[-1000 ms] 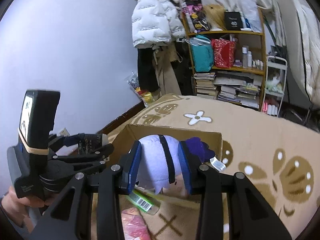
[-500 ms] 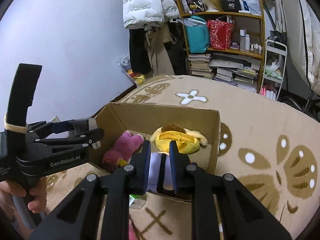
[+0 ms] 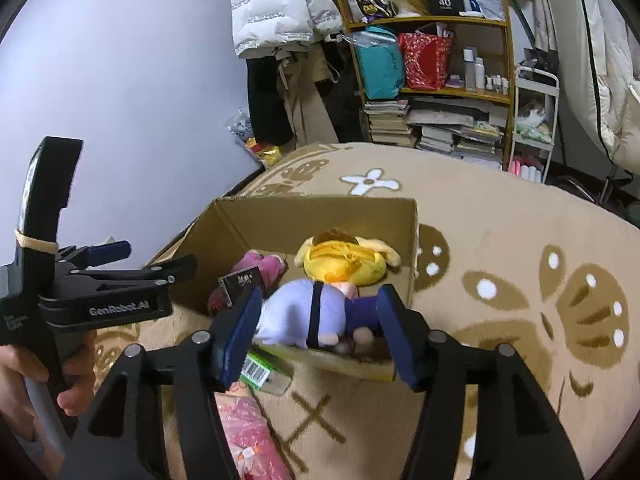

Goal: Organize soft objects
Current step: 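Open both grippers to drop the doll and tissue pack into the box, then move both tools toward the green tissue pack and pink bundle beside the box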

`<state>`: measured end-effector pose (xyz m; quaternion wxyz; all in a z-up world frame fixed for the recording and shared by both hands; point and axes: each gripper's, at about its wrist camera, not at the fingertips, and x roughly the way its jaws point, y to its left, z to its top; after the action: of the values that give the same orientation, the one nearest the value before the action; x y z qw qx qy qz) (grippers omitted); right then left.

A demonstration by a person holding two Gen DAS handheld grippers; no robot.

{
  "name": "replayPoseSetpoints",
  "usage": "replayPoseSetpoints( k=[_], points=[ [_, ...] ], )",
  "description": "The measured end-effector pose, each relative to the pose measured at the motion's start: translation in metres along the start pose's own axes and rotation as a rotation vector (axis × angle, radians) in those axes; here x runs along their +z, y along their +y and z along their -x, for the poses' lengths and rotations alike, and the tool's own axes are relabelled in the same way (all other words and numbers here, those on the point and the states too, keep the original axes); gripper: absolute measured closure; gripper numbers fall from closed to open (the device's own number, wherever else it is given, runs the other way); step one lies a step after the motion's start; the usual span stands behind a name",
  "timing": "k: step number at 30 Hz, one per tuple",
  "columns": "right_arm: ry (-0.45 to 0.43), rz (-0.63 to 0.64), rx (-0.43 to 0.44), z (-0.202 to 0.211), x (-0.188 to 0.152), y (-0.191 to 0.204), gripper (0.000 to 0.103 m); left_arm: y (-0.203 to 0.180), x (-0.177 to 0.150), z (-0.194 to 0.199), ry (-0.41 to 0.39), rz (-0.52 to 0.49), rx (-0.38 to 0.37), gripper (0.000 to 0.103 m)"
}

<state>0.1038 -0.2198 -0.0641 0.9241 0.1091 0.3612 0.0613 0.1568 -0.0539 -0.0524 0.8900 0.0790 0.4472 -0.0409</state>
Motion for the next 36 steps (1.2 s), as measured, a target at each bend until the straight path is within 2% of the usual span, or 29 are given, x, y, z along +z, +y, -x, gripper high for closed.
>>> replayPoseSetpoints(
  k=[2,8,22,36],
  points=[
    [0.012,-0.013,-0.005,0.003,-0.002,-0.001,0.016,0.003,-0.004,0.004,0.013,0.000,0.000,0.003],
    [0.036,-0.029,0.005,0.011,-0.014,0.008,0.003,0.018,-0.020,0.017,0.047,0.038,0.001,0.002],
    [0.177,0.111,-0.009,-0.010,-0.056,0.057,0.002,0.036,-0.045,0.014,0.155,0.067,-0.016,0.001],
    [0.301,0.090,0.017,-0.051,-0.077,0.061,0.002,0.028,-0.058,-0.023,0.296,0.029,-0.036,0.001]
  ],
)
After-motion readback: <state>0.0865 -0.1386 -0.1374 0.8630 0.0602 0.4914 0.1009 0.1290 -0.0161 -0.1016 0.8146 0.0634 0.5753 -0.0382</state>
